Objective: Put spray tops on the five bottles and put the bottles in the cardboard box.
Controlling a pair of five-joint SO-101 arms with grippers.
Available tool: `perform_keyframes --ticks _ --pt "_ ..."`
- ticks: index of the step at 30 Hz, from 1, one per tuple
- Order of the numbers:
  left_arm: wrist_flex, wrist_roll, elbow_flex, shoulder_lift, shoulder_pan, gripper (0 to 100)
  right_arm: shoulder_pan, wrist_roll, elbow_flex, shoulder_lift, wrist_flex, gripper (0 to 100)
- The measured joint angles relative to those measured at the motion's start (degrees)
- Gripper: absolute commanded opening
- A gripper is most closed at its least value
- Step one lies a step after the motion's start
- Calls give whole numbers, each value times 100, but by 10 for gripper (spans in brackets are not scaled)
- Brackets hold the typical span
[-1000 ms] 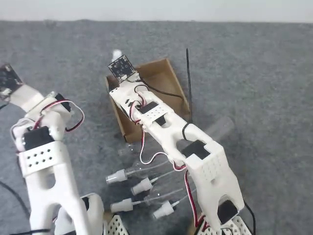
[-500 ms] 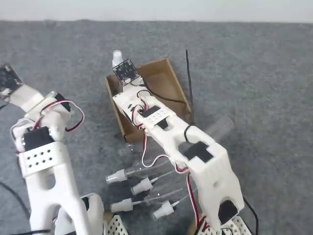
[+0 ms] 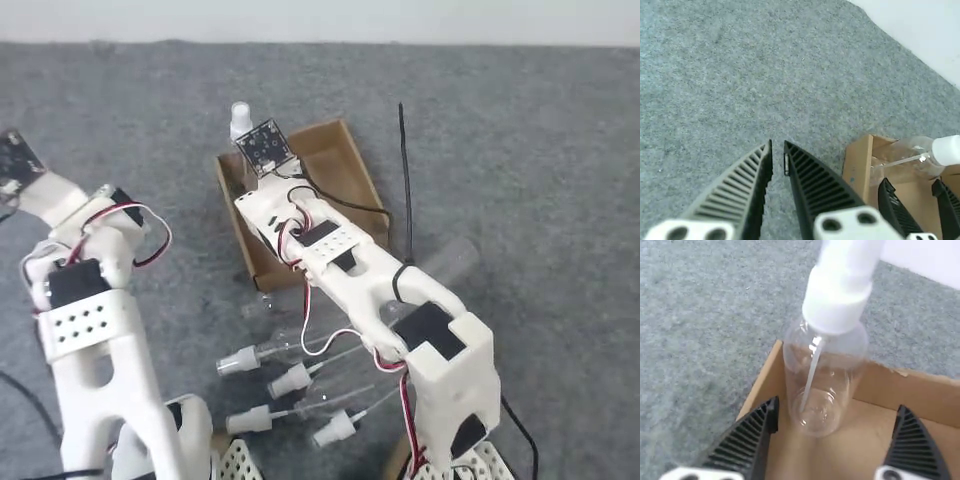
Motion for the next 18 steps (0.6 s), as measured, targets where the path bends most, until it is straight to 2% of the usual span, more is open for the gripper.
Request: perform_keyframes --ticks 7,18 --pt "0 0 0 0 0 34 -9 0 202 -35 0 297" --pt "-9 0 132 -9 0 34 -35 0 1310 -1477 0 297"
